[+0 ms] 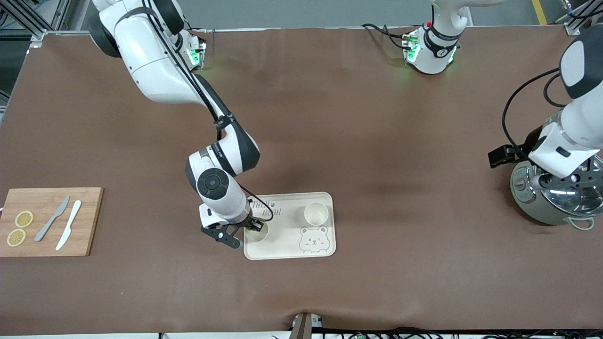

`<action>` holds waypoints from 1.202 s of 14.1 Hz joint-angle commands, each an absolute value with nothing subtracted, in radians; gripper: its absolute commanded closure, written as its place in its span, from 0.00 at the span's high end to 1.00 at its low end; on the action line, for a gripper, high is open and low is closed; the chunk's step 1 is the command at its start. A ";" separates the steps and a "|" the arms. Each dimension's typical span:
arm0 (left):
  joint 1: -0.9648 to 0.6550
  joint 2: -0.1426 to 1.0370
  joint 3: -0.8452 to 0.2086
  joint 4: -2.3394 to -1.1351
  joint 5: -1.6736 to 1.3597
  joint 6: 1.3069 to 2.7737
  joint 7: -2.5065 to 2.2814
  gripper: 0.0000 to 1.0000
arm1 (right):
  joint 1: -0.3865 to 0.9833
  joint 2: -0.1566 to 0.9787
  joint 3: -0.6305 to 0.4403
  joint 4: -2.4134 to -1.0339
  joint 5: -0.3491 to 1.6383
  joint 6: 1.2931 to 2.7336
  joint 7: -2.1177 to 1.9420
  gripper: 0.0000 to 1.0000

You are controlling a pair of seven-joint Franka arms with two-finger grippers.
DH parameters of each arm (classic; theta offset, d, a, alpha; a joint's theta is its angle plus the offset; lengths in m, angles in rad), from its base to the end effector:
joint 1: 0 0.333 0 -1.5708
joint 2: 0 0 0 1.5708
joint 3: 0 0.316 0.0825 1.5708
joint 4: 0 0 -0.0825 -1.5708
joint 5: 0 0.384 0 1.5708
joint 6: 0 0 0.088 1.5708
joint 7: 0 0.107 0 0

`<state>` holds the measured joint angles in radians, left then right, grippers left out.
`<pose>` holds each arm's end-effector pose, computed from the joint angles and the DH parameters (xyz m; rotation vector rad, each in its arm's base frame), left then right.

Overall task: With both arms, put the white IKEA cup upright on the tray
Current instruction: 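Lower the cup onto the tray with the right gripper while the left gripper withdraws, then open the right gripper beside the bear print and lift away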

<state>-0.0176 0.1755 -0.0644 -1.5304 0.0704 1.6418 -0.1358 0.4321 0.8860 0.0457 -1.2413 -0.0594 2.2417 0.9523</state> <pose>0.6077 -0.0398 0.5477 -3.0741 -0.0726 0.0876 0.6856 0.3423 0.2404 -2.9925 0.6992 -0.1483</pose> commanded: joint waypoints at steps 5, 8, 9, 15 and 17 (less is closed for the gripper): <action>0.003 0.095 -0.066 -1.510 0.061 1.568 -0.058 1.00 | 0.433 0.884 0.040 -1.226 -0.083 2.234 0.971 0.49; 0.002 0.097 -0.067 -1.457 0.064 1.529 -0.060 1.00 | 0.426 0.853 0.041 -1.226 -0.066 2.224 0.968 0.65; 0.002 0.097 -0.067 -1.456 0.063 1.526 -0.058 1.00 | 0.425 0.845 0.041 -1.226 -0.064 2.198 0.966 0.71; 0.002 0.095 -0.069 -1.454 0.025 1.523 -0.061 1.00 | 0.423 0.680 0.046 -1.223 -0.064 1.962 0.963 1.00; 0.003 0.095 -0.069 -1.445 0.021 1.522 -0.063 1.00 | 0.420 0.588 0.043 -1.226 -0.067 1.823 0.881 1.00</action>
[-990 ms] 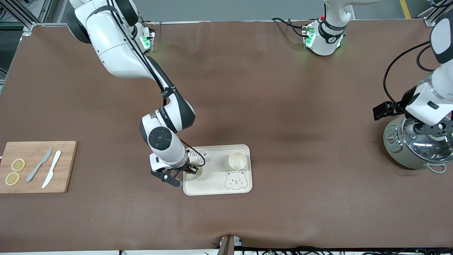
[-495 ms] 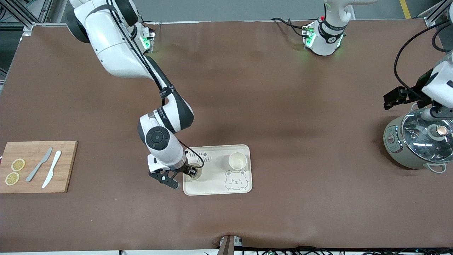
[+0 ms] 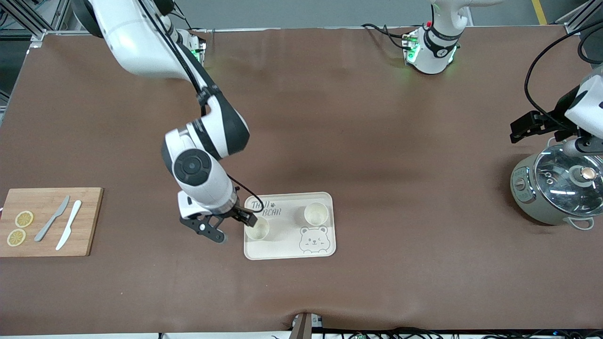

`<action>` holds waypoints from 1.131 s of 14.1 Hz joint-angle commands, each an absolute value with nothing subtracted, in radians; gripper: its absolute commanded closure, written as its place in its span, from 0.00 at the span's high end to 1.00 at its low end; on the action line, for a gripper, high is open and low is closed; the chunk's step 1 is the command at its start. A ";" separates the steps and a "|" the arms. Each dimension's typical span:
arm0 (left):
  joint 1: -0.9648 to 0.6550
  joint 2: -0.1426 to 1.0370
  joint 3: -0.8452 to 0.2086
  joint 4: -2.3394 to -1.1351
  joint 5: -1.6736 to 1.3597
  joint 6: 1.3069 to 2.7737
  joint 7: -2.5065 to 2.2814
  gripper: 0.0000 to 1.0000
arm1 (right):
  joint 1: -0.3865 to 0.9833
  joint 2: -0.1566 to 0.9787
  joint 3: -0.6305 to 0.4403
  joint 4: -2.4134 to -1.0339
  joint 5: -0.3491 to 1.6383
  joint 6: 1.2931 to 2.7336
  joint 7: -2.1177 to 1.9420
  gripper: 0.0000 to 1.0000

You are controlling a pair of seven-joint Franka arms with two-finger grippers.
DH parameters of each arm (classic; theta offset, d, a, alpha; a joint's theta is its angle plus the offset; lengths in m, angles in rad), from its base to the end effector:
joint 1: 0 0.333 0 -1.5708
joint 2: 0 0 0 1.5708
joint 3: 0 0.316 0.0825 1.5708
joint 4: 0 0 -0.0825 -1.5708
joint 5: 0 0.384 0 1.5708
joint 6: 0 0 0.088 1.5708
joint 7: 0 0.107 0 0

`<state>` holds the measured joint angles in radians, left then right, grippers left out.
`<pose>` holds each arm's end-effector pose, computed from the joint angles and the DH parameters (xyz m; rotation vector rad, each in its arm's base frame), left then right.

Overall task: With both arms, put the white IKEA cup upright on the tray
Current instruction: 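Open the right gripper beside the bear print and lift away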

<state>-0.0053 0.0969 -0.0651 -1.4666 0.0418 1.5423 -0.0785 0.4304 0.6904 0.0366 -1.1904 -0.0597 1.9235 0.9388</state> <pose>0.5807 -0.0344 0.6162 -3.1045 -0.0141 0.0284 0.6733 0.3265 0.3826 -3.0549 0.7173 -0.0854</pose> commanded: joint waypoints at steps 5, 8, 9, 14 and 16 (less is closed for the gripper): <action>0.003 0.095 -0.069 -1.439 0.021 1.520 -0.061 1.00 | 0.356 0.333 0.041 -1.236 -0.066 1.496 0.689 1.00; 0.003 0.095 -0.069 -1.433 0.023 1.520 -0.061 1.00 | 0.290 0.172 0.040 -1.299 -0.067 1.431 0.596 1.00; 0.003 0.095 -0.069 -1.433 0.023 1.520 -0.060 1.00 | 0.249 0.143 0.040 -1.305 -0.067 1.404 0.512 1.00; 0.003 0.097 -0.067 -1.433 0.021 1.520 -0.060 1.00 | 0.042 0.072 0.041 -1.357 -0.061 1.333 0.206 1.00; 0.003 0.097 -0.067 -1.433 0.023 1.520 -0.058 1.00 | -0.021 0.039 0.041 -1.434 -0.060 1.386 0.134 1.00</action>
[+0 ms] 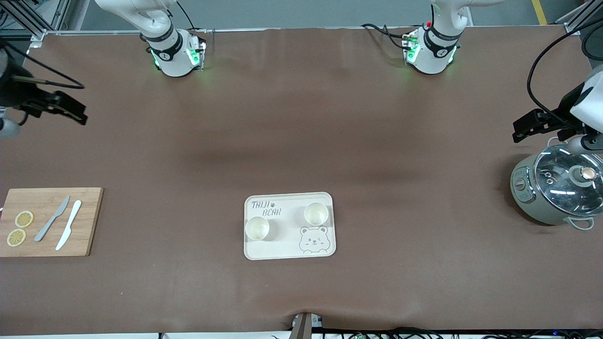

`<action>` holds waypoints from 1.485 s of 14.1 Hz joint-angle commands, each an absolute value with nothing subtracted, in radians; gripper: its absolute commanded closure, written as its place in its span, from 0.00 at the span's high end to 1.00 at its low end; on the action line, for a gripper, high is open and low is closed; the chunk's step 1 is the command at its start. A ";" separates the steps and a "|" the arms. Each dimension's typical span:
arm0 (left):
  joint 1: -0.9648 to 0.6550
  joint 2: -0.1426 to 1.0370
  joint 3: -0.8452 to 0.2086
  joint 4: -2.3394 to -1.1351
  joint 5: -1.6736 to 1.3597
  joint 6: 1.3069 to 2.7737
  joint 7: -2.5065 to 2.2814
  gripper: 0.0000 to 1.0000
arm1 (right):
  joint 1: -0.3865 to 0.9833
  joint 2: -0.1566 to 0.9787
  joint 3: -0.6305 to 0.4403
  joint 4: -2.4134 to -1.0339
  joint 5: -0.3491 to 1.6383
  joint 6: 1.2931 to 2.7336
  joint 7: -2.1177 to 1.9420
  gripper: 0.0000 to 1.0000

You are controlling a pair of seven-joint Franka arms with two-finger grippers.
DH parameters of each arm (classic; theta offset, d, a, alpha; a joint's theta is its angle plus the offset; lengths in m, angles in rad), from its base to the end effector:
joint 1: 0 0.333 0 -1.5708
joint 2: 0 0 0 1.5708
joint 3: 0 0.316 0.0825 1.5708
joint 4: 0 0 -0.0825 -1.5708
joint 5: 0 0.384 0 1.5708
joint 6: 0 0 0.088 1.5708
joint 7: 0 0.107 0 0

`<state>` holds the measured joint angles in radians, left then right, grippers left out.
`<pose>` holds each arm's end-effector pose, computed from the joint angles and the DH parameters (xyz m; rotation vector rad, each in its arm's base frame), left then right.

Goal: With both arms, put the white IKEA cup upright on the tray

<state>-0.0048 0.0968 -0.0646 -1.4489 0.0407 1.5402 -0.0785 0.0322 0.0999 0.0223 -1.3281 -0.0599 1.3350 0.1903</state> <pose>0.5809 -0.0339 0.6243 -3.1068 -0.0163 0.0043 0.5592 0.0222 0.6610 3.0630 -0.2257 -0.1312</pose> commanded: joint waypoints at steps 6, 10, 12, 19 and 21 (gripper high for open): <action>0.003 0.097 -0.067 -1.433 0.026 1.520 -0.060 1.00 | -0.143 -0.041 0.040 -1.656 -0.009 1.581 -0.026 1.00; 0.003 0.097 -0.067 -1.433 0.031 1.520 -0.060 1.00 | -0.143 -0.089 0.040 -1.683 -0.009 1.592 -0.026 1.00; 0.002 0.097 -0.069 -1.431 0.032 1.520 -0.061 1.00 | -0.143 -0.094 0.040 -1.681 -0.009 1.592 -0.026 1.00; 0.002 0.095 -0.069 -1.431 0.029 1.520 -0.060 1.00 | -0.143 -0.095 0.038 -1.680 -0.011 1.595 -0.028 1.00; 0.003 0.095 -0.069 -1.431 0.029 1.520 -0.058 1.00 | -0.143 -0.094 0.038 -1.680 -0.011 1.597 -0.026 1.00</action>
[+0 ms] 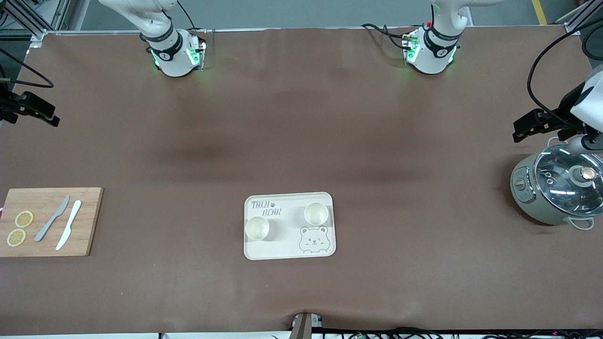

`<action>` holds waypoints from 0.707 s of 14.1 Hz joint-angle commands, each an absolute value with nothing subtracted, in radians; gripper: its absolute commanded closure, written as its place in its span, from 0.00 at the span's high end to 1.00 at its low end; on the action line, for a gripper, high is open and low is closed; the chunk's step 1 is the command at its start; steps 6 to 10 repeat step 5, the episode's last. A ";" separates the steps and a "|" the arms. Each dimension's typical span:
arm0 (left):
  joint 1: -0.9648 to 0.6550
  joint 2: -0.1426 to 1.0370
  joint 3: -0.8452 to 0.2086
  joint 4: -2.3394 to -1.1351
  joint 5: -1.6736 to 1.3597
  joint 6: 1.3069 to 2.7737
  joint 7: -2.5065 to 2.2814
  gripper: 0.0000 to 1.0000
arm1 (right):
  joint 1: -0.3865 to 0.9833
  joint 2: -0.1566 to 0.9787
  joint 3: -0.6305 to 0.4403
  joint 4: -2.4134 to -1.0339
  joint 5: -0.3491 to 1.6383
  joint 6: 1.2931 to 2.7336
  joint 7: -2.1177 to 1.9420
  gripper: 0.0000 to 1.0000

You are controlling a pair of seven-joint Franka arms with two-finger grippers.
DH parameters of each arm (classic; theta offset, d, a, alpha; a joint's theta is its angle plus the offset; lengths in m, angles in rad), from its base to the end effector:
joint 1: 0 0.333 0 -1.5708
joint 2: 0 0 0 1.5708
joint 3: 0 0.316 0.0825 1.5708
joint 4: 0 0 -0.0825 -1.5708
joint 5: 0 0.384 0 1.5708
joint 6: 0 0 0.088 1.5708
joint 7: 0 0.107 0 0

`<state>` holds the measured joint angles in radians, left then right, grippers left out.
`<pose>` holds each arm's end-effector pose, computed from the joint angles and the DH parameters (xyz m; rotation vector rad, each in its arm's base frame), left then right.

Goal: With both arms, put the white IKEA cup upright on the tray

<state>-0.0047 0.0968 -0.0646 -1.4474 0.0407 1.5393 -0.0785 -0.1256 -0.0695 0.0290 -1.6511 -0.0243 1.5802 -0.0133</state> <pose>0.5808 -0.0338 0.6250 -3.1068 -0.0166 0.0033 0.5304 -0.0534 0.6252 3.1127 -0.1294 -0.0045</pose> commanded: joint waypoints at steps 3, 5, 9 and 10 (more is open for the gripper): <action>0.003 0.095 -0.068 -1.431 0.029 1.520 -0.058 1.00 | -0.143 -0.092 0.040 -1.680 -0.011 1.597 -0.026 1.00; 0.002 0.097 -0.068 -1.431 0.037 1.520 -0.061 1.00 | -0.143 -0.092 0.040 -1.681 -0.011 1.597 -0.026 1.00; 0.002 0.097 -0.068 -1.431 0.037 1.520 -0.061 1.00 | -0.143 -0.092 0.040 -1.681 -0.011 1.597 -0.026 1.00; 0.002 0.097 -0.068 -1.431 0.037 1.520 -0.061 1.00 | -0.143 -0.092 0.040 -1.681 -0.011 1.597 -0.026 1.00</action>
